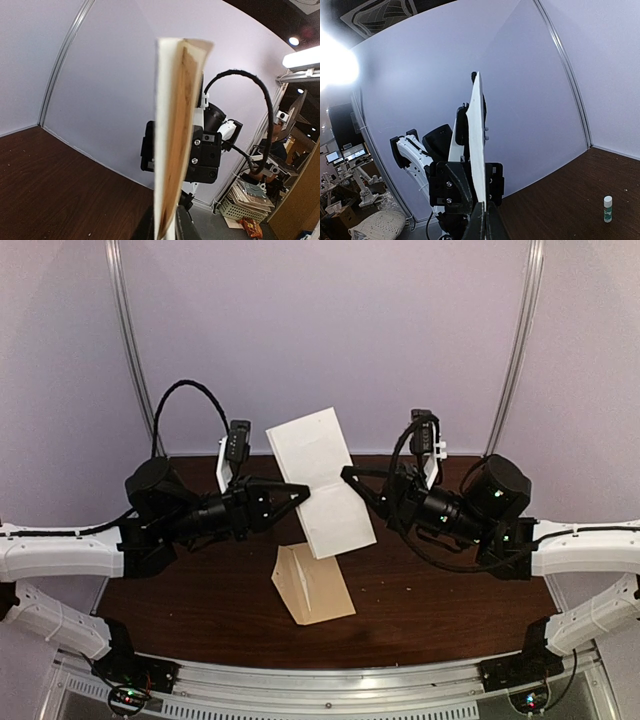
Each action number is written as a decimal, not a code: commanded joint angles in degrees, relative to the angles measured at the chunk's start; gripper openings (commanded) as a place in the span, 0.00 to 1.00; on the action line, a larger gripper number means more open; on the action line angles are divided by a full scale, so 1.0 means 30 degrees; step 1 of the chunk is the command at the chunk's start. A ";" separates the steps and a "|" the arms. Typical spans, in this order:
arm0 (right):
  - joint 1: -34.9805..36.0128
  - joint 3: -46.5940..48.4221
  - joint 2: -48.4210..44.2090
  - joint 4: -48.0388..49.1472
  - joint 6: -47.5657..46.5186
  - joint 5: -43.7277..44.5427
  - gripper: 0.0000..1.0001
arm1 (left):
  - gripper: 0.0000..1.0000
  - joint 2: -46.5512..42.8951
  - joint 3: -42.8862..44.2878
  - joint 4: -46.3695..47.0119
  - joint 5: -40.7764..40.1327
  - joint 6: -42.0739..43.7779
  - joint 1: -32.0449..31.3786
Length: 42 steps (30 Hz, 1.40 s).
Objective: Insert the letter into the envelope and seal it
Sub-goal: Adjust the letter.
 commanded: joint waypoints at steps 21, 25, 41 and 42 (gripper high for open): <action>0.0175 0.0641 0.0009 -0.0347 -0.0465 0.0549 0.00 | 0.08 0.0447 0.0745 0.1347 0.0510 -0.0375 -0.0099; 0.0160 0.0641 0.0031 -0.0405 -0.0456 0.0515 0.00 | 0.07 0.0475 0.0770 0.1428 0.0514 -0.0390 -0.0095; 0.0197 0.0655 -0.0792 -0.2201 -0.1192 0.1633 0.21 | 0.00 -0.0052 0.0530 -0.0035 -0.0763 -0.0246 -0.0081; 0.0200 0.0628 -0.1073 -0.2747 -0.1377 0.1880 0.27 | 0.00 -0.0213 0.0469 -0.0568 -0.1057 -0.0162 -0.0074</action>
